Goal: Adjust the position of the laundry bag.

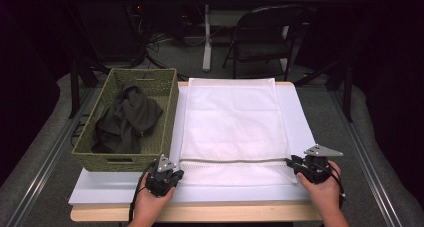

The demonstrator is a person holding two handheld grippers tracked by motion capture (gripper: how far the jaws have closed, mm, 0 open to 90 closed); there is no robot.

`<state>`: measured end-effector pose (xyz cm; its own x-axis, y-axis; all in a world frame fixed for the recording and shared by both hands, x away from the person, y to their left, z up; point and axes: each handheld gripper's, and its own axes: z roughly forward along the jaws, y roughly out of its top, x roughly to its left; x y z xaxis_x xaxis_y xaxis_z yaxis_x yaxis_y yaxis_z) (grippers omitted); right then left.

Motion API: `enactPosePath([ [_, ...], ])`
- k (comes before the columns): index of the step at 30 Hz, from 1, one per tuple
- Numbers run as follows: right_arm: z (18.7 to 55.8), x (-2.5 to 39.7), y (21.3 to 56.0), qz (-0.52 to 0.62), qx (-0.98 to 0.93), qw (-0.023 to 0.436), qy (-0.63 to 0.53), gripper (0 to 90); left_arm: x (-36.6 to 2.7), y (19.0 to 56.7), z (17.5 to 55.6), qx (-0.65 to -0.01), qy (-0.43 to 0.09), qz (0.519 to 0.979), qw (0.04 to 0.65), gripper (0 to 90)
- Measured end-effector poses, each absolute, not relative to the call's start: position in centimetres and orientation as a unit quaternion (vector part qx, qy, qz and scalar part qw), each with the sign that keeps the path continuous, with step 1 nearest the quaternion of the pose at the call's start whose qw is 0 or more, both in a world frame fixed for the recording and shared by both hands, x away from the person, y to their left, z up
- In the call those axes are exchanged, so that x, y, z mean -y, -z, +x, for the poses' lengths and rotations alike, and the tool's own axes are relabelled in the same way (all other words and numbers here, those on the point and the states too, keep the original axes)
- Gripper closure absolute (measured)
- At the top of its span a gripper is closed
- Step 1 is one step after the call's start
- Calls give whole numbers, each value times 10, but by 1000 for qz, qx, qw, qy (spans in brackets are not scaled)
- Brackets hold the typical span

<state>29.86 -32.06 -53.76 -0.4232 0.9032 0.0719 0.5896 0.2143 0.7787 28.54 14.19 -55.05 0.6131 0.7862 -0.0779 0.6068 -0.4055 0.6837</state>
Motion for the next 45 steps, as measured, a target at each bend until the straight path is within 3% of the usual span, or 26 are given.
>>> enactPosePath([
  [1, 300, 325, 540, 506, -746, 196, -386, 634, -142, 550, 285, -420, -129, 828, 348, 900],
  [5, 304, 326, 548, 513, -748, 186, -377, 594, -143, 550, 285, -420, -128, 828, 349, 900],
  [18, 300, 325, 553, 518, -763, 179, -343, 555, -144, 548, 283, -421, -124, 829, 346, 900],
  [21, 297, 327, 552, 524, -763, 170, -338, 604, -144, 550, 282, -425, -121, 828, 345, 900],
  [26, 296, 333, 552, 522, -770, 149, -335, 792, -144, 550, 282, -424, -120, 829, 344, 900],
  [30, 296, 334, 551, 520, -772, 148, -334, 870, -144, 550, 281, -424, -120, 829, 344, 900],
  [45, 276, 337, 543, 519, -766, 158, -344, 891, -151, 541, 267, -427, -113, 824, 355, 900],
])
